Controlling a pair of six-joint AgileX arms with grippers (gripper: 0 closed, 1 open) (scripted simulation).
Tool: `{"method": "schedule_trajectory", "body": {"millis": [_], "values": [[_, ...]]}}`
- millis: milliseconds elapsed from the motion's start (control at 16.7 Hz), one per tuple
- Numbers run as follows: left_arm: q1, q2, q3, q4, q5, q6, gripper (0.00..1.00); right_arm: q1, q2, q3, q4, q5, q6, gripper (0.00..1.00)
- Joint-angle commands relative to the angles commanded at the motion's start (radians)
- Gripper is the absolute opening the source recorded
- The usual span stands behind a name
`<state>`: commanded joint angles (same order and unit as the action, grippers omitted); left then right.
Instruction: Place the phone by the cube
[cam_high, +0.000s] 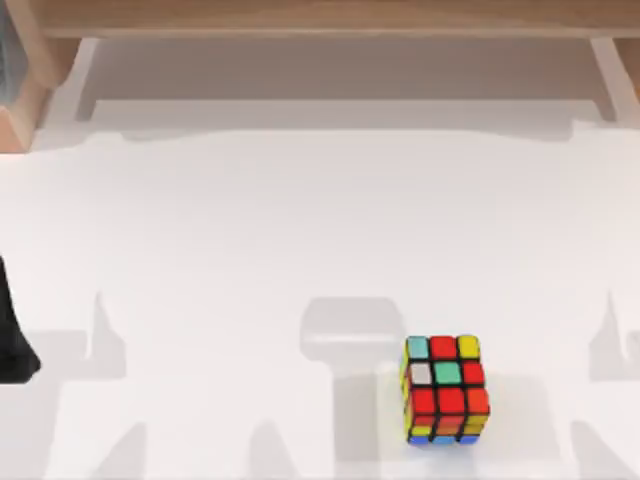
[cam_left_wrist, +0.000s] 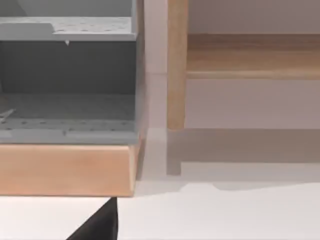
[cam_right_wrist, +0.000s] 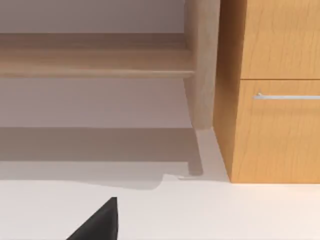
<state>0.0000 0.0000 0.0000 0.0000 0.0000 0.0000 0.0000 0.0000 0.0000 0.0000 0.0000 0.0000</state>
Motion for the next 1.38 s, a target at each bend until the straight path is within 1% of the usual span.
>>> {"method": "schedule_trajectory", "body": {"millis": [240,480,660,1140,1380], "values": [[0.016,0.031,0.028,-0.021,0.000,0.008,1.00,0.000,0.000,0.000,0.000,0.000,0.000,1.00],[0.096,0.222,0.169,-0.129,0.000,0.050,1.00,0.000,0.000,0.000,0.000,0.000,0.000,1.00],[0.187,0.464,0.329,-0.250,0.000,0.096,1.00,0.000,0.000,0.000,0.000,0.000,0.000,1.00],[0.471,1.277,0.827,-0.628,0.001,0.241,1.00,0.000,0.000,0.000,0.000,0.000,0.000,1.00],[0.587,1.619,1.032,-0.782,0.001,0.301,1.00,0.000,0.000,0.000,0.000,0.000,0.000,1.00]]}}
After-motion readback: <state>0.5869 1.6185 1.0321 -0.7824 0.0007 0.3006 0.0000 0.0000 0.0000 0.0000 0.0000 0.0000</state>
